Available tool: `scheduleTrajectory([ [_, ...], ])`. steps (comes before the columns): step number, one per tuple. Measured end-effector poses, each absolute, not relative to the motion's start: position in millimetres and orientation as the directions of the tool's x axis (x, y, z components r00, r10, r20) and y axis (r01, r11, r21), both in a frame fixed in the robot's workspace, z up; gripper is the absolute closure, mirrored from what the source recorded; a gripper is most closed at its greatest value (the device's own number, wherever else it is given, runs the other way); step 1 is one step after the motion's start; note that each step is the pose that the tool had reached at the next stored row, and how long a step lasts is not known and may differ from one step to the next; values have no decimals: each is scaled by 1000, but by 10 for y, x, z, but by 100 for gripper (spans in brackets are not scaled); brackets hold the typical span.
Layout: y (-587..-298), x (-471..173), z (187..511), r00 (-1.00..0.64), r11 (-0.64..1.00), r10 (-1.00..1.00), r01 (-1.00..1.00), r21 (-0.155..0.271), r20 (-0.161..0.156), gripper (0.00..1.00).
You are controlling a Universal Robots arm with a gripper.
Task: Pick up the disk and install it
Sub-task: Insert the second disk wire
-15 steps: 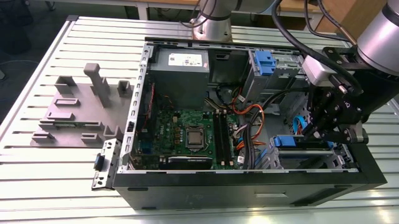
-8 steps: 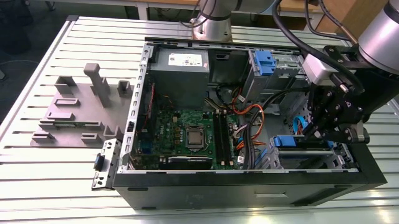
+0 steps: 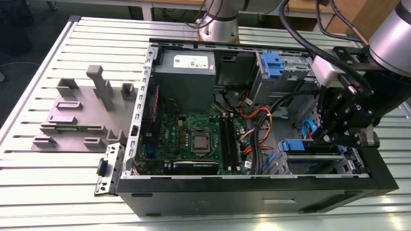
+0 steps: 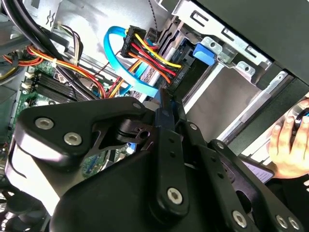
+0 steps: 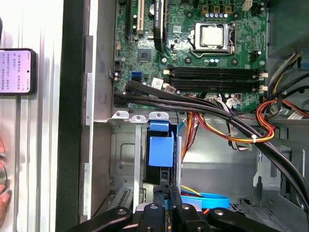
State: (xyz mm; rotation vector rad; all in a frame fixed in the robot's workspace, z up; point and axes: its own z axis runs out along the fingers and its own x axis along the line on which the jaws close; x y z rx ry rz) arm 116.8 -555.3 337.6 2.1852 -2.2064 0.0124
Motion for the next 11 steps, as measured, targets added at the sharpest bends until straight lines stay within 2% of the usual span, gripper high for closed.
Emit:
scheduleTrajectory([
  [11, -5554, 1168, 3361, -14, 14, -1000, -1000, 20, 17, 84],
])
